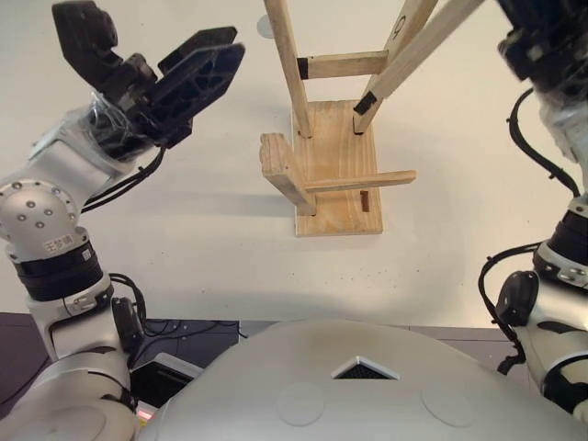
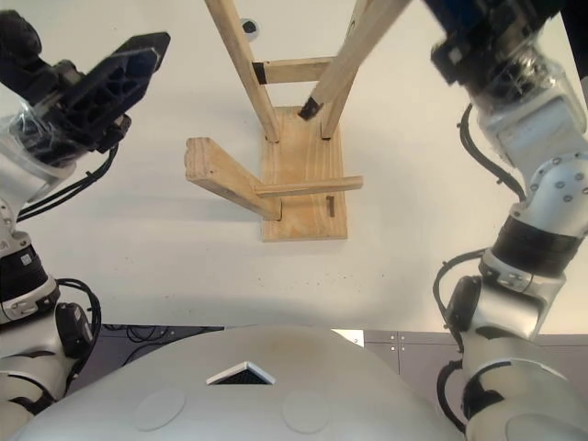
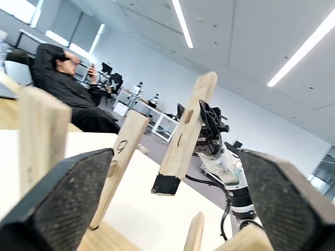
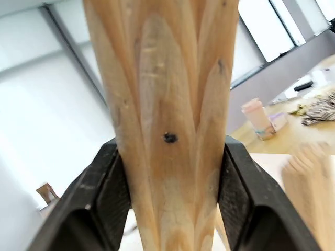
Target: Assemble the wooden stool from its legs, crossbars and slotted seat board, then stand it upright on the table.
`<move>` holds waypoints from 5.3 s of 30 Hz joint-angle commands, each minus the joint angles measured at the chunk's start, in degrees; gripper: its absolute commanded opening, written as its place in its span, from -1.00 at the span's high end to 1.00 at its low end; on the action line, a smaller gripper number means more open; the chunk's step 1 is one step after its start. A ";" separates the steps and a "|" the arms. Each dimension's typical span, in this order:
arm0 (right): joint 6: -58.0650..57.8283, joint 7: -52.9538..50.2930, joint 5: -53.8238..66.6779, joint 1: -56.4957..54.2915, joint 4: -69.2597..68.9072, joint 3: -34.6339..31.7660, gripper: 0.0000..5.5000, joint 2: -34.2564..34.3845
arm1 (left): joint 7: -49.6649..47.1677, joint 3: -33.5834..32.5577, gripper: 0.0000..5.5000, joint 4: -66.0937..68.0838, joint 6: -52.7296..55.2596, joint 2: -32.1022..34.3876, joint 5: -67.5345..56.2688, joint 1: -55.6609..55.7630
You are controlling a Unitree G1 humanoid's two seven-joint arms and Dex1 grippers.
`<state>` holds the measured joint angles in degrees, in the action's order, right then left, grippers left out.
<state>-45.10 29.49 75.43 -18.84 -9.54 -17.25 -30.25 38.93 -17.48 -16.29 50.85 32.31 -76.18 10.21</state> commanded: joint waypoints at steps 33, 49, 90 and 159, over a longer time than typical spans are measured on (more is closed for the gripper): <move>20.37 36.91 -42.16 15.34 19.07 18.26 0.26 -14.63 | 0.36 1.59 -0.59 -0.49 -2.72 -3.12 7.90 -5.42; 46.20 50.87 -57.43 7.99 20.39 29.50 0.26 -24.56 | 0.57 3.46 -0.59 -1.23 -2.90 -3.25 8.90 -5.93; 27.31 41.75 -68.25 -7.95 15.82 45.41 0.26 -21.46 | 15.40 19.20 -0.59 7.46 7.84 6.34 18.04 50.07; 5.90 28.40 -43.95 13.59 -3.76 24.69 -0.83 -18.06 | 21.24 14.29 -0.01 6.48 7.17 -4.86 63.00 60.06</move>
<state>-40.23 56.34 30.01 -8.71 -9.55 11.37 -45.40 64.84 6.56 -14.50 52.00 28.66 -9.07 64.95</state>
